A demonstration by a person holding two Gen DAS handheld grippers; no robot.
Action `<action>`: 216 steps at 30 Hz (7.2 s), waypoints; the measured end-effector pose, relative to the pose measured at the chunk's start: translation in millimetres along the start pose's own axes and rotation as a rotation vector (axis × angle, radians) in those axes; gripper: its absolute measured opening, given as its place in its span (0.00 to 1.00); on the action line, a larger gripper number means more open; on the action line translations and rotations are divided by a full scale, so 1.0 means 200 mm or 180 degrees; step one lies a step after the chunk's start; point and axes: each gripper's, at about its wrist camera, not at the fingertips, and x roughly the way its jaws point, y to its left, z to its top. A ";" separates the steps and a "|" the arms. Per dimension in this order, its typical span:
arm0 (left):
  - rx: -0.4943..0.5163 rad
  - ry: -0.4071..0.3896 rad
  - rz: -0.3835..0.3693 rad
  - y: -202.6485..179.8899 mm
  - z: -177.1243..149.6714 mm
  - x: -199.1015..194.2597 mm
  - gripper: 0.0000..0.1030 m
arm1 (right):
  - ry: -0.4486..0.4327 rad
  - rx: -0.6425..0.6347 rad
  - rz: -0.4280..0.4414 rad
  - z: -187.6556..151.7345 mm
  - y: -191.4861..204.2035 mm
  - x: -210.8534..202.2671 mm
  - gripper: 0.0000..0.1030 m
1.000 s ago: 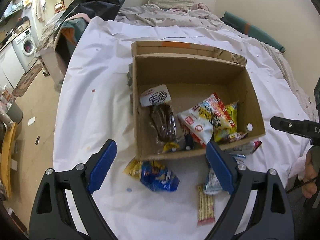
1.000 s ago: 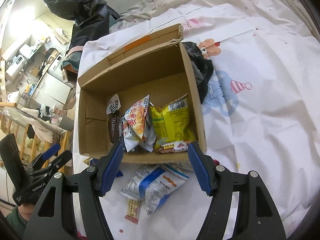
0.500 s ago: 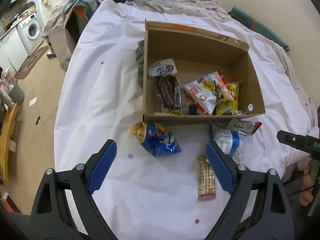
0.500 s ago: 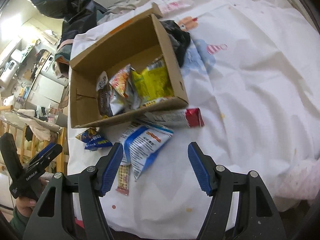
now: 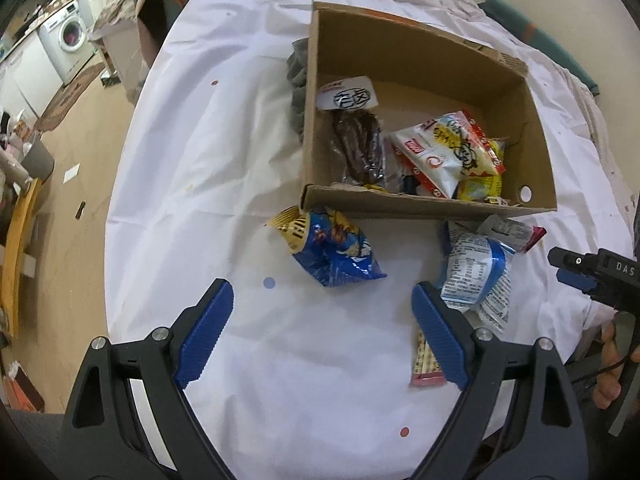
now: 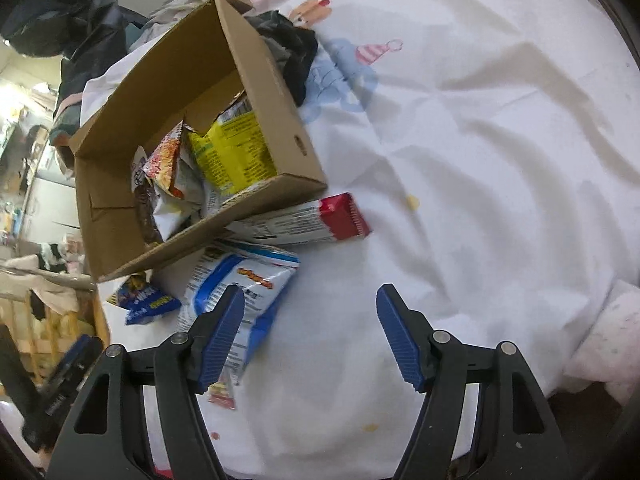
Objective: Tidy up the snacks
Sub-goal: 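Withdraw both tools from the box toward the remaining snacks, then grasp the blue-and-white chip bag with the right tool, then grasp the checkered wafer bar with the left tool while the right tool holds its bag, then lower both held snacks into the box and open both tools, then withdraw both tools from the box toward the remaining snacks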
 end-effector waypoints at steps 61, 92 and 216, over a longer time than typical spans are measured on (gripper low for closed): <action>0.0500 0.0459 -0.0233 -0.44 -0.22 0.22 0.86 | -0.0071 0.0277 0.0644 -0.11 -0.03 -0.06 0.49; 0.0606 0.0444 -0.0050 -0.43 -0.26 0.23 0.22 | 0.0220 -0.0041 0.0662 -0.16 0.10 0.02 0.49; -0.0477 -0.0198 -0.0152 0.17 0.12 -0.07 0.77 | -0.0413 -0.0476 0.0847 -0.08 0.24 -0.21 0.81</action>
